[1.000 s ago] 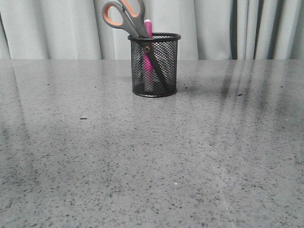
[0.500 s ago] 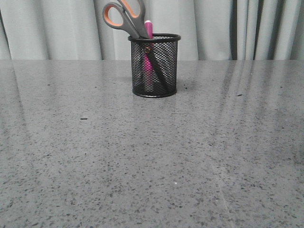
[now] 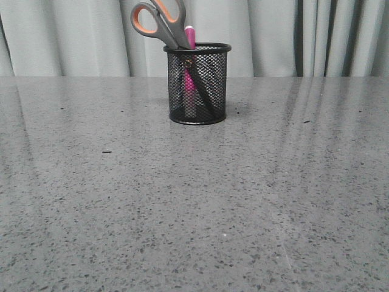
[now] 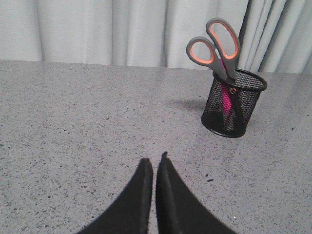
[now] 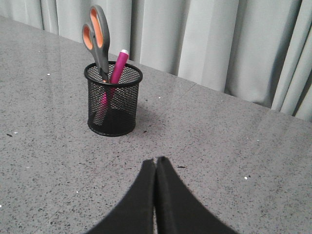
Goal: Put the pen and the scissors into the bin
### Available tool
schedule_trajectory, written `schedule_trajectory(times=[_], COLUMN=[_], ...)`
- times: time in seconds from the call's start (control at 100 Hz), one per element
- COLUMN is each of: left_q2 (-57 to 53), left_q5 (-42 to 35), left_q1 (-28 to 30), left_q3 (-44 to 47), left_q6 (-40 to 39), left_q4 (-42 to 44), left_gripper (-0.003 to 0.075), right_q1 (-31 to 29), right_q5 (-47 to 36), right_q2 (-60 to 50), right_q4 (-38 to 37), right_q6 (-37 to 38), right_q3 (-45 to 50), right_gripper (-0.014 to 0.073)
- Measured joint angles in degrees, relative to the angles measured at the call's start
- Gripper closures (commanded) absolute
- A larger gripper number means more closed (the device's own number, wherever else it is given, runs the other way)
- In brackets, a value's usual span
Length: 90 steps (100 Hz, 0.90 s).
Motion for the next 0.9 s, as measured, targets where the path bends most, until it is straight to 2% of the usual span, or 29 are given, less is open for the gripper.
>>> schedule_trajectory(times=[0.46,0.62,0.81,0.9], left_q2=[0.0,-0.7,-6.9,-10.5], left_q5=[0.0,-0.1,-2.5,-6.1], left_q1=[0.0,0.0,0.0,0.0], left_q3=[0.1,2.8,10.5,14.3], left_q6=[0.0,0.0,-0.1,-4.3], left_q4=[0.0,0.0,6.4,13.2], left_gripper=[0.074,0.074,0.074,0.074], right_q1=[0.0,0.0,0.0,0.0], right_q5=[0.0,0.0,0.0,0.0], right_q2=[-0.1,-0.1,-0.1,-0.1], right_q4=[0.0,0.0,0.0,0.0], right_q6=[0.0,0.0,0.0,0.0], right_q3=[0.1,0.1,0.1,0.1], right_gripper=[0.0663,0.0663,0.0663,0.0663])
